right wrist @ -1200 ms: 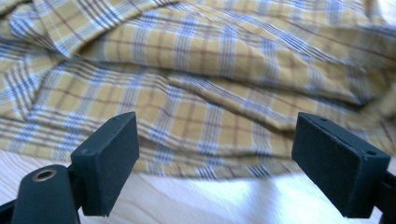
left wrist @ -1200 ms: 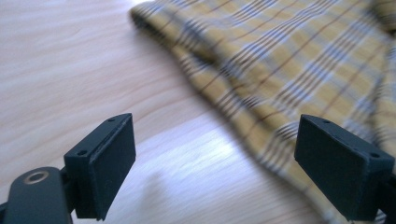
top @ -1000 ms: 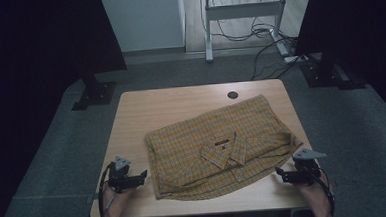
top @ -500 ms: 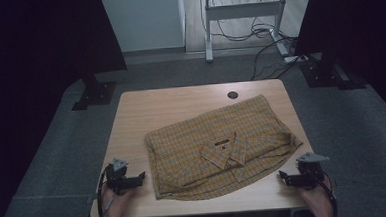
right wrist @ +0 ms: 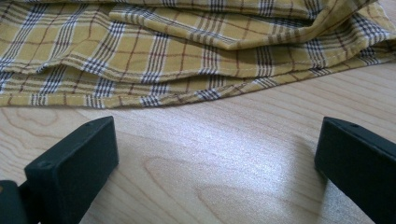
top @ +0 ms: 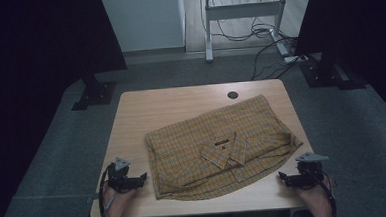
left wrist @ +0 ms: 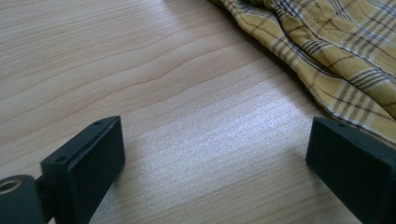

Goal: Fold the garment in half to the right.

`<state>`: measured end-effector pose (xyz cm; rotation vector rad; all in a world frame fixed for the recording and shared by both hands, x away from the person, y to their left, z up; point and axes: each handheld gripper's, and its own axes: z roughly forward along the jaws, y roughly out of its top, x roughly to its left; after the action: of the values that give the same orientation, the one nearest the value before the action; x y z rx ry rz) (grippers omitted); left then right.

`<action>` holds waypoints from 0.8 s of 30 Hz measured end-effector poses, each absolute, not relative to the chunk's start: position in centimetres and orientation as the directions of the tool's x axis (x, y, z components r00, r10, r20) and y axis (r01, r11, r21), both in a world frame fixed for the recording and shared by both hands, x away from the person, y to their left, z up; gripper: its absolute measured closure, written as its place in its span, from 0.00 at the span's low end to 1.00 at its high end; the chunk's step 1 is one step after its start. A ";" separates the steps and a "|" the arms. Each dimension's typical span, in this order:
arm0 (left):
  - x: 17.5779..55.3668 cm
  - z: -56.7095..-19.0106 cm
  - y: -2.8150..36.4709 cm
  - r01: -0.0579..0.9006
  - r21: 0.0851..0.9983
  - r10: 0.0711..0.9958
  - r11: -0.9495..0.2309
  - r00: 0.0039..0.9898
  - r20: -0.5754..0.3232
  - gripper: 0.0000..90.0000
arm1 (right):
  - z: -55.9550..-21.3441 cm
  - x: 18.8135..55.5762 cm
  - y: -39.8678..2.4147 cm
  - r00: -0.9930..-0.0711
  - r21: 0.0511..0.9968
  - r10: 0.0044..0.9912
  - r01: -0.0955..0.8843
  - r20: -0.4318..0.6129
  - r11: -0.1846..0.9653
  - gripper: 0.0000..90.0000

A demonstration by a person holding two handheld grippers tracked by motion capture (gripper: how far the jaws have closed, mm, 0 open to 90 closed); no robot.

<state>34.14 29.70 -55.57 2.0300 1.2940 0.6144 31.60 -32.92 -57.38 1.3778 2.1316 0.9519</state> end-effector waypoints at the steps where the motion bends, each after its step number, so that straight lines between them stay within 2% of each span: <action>1: 34.2 -55.5 29.6 0.611 0.726 0.913 -0.315 0.403 0.056 0.06 | -57.4 31.6 -32.9 -0.416 0.739 0.910 0.616 0.012 0.271 0.00; 3: 34.4 -55.3 29.5 0.612 0.722 0.915 -0.322 0.396 0.073 0.06 | -57.4 31.6 -32.9 -0.416 0.739 0.909 0.616 0.012 0.272 0.00; 7: 35.1 -54.6 29.6 0.616 0.732 0.919 -0.291 0.392 0.036 0.08 | -57.4 31.6 -32.9 -0.415 0.739 0.910 0.616 0.013 0.271 0.00; 24: 40.2 -52.4 28.6 0.561 0.792 0.910 -0.243 0.415 -0.015 0.09 | -57.4 31.6 -32.9 -0.415 0.740 0.910 0.616 0.013 0.270 0.00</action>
<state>40.17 28.57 -52.41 1.9278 1.2495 0.5958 31.57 -32.91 -57.38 1.3791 2.1305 0.9524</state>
